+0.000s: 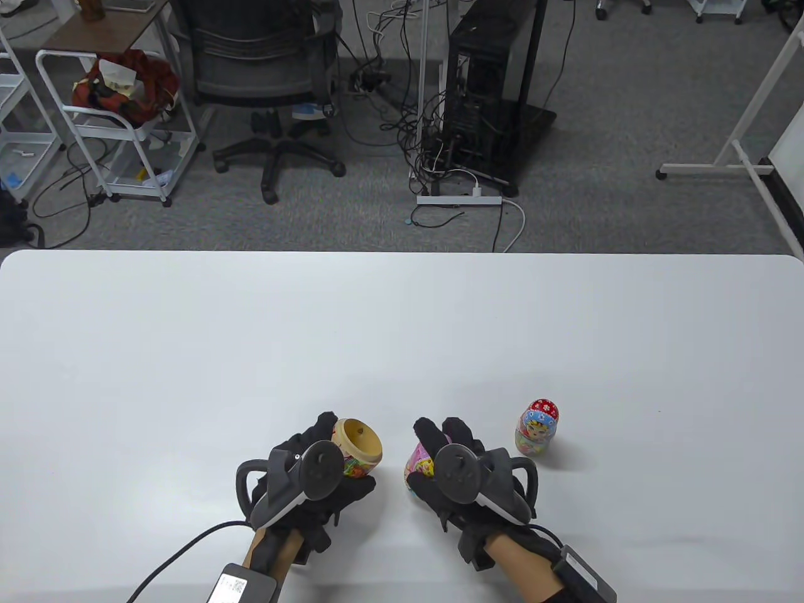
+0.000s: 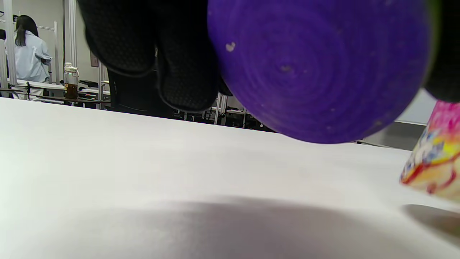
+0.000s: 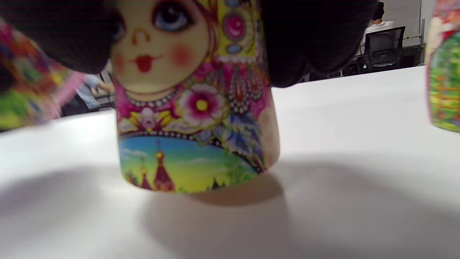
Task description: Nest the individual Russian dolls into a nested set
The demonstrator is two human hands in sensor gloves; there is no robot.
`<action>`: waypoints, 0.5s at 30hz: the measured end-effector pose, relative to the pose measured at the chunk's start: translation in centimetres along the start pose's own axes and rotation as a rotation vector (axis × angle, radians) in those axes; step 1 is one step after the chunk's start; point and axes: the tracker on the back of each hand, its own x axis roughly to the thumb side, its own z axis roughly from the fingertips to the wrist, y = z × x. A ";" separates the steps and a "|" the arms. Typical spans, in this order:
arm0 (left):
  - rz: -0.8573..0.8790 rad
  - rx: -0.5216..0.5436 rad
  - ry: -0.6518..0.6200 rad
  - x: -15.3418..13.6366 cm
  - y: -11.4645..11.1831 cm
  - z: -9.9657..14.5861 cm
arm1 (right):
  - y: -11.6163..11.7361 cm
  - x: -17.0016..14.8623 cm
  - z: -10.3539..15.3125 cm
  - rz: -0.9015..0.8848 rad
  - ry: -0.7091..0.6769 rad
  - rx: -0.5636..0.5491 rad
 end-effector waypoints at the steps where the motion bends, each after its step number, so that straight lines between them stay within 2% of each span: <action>1: -0.002 0.002 -0.003 0.1 0.0 0.0 | 0.2 0.0 -0.1 0.021 0.002 0.013; 8: 0.022 0.021 -0.032 0.6 0.2 0.2 | 0.7 0.2 -0.1 0.071 0.002 0.055; 10: 0.038 0.032 -0.038 0.7 0.3 0.3 | 0.3 -0.1 -0.2 0.042 -0.002 0.055; 12: 0.058 0.038 -0.042 0.8 0.5 0.5 | -1.4 -0.9 -0.1 -0.043 0.018 -0.047; 13: 0.077 0.047 -0.045 0.9 0.5 0.6 | -3.0 -1.7 0.2 -0.136 0.025 -0.190; 15: 0.089 0.047 -0.053 1.1 0.6 0.7 | -5.0 -3.2 0.5 -0.197 0.086 -0.332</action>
